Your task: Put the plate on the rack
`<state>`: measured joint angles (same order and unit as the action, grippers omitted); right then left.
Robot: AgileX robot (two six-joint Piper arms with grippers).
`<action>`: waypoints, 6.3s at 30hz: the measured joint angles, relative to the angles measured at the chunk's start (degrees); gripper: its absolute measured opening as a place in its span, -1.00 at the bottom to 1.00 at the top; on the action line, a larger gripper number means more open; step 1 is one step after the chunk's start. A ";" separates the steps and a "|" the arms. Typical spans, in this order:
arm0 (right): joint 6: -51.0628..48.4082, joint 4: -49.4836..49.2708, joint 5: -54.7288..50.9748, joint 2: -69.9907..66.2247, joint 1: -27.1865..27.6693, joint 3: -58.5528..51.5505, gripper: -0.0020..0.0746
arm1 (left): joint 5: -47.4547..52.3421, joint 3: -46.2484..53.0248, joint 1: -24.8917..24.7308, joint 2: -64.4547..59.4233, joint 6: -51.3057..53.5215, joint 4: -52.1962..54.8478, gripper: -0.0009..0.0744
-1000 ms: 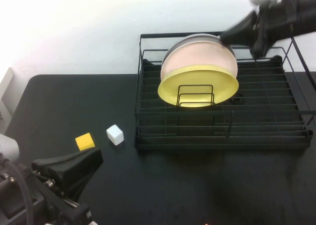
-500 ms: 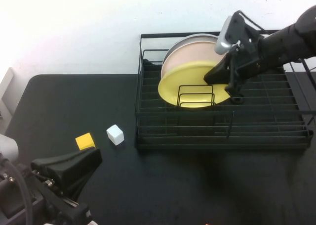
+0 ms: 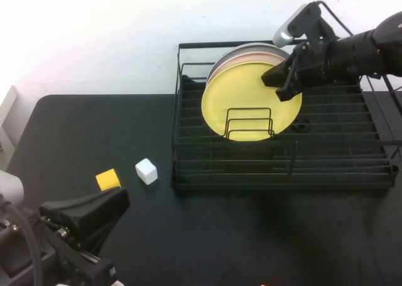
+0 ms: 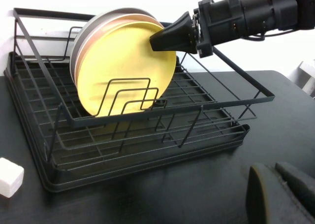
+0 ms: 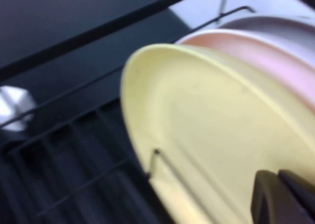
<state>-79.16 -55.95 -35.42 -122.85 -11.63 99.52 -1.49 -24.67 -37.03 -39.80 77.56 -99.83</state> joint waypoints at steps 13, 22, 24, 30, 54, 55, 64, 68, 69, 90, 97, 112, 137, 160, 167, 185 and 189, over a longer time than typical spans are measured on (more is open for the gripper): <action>4.25 -1.79 -19.34 10.08 1.62 0.00 -0.95 | 0.00 0.00 0.00 0.00 0.00 0.00 -0.98; -6.00 -16.02 -11.96 29.68 1.98 -13.94 -0.95 | 0.00 0.00 0.00 0.00 -0.20 0.00 -0.98; -9.50 -19.12 -8.74 34.68 1.98 -19.82 -0.95 | 0.00 0.00 0.00 0.00 -0.20 0.00 -0.98; -23.53 -32.88 -3.54 51.25 1.98 -39.07 -0.95 | 0.00 0.00 0.00 0.00 -0.20 0.00 -0.98; -18.98 -29.91 3.91 104.28 1.98 -77.54 -0.95 | 0.00 0.00 0.00 0.00 -0.20 0.00 -0.98; -18.60 -29.91 4.51 105.53 1.98 -78.73 -0.95 | 0.00 0.00 0.00 0.00 -0.20 0.00 -0.98; -19.30 -28.95 12.84 108.84 1.98 -82.84 -0.95 | 0.00 0.00 0.00 0.00 -0.20 0.00 -0.98; -21.32 -28.85 17.26 108.84 1.98 -82.84 -0.95 | 0.00 0.00 0.00 0.00 -0.20 0.00 -0.98; -21.56 -28.85 18.21 108.84 1.98 -82.94 -0.95 | 0.00 0.00 0.00 0.00 -0.20 0.00 -0.98; 82.71 69.69 13.23 119.02 8.15 -93.54 -0.95 | 0.00 0.00 0.00 0.00 -0.20 0.00 -0.98; 89.04 73.95 12.24 122.80 9.38 -97.79 -0.95 | 0.00 0.00 0.00 0.00 -0.20 0.00 -0.98; 86.84 71.45 14.27 123.55 9.38 -100.31 -0.95 | 0.00 0.00 0.00 0.00 -0.20 0.00 -0.98; 86.82 67.10 14.85 123.55 9.38 -100.41 -0.95 | 0.00 0.25 0.00 0.00 -0.20 0.00 -0.98; 86.82 66.86 14.85 123.55 9.38 -100.41 -0.95 | -8.41 7.60 0.00 18.24 2.86 0.00 -0.98; 86.82 66.86 14.85 123.55 9.38 -100.41 -0.95 | -9.59 13.93 5.87 21.56 -13.02 8.68 -0.98; 86.82 66.68 14.85 123.55 9.38 -100.41 -0.95 | 22.32 20.67 42.45 40.33 -81.13 88.84 -0.98; 86.82 66.68 14.85 123.55 9.38 -100.41 -0.95 | 18.68 23.19 42.57 40.33 -84.71 92.51 -0.98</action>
<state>7.67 10.73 -20.57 0.70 -2.25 -0.89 17.19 -1.48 5.54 0.53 -7.16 -7.31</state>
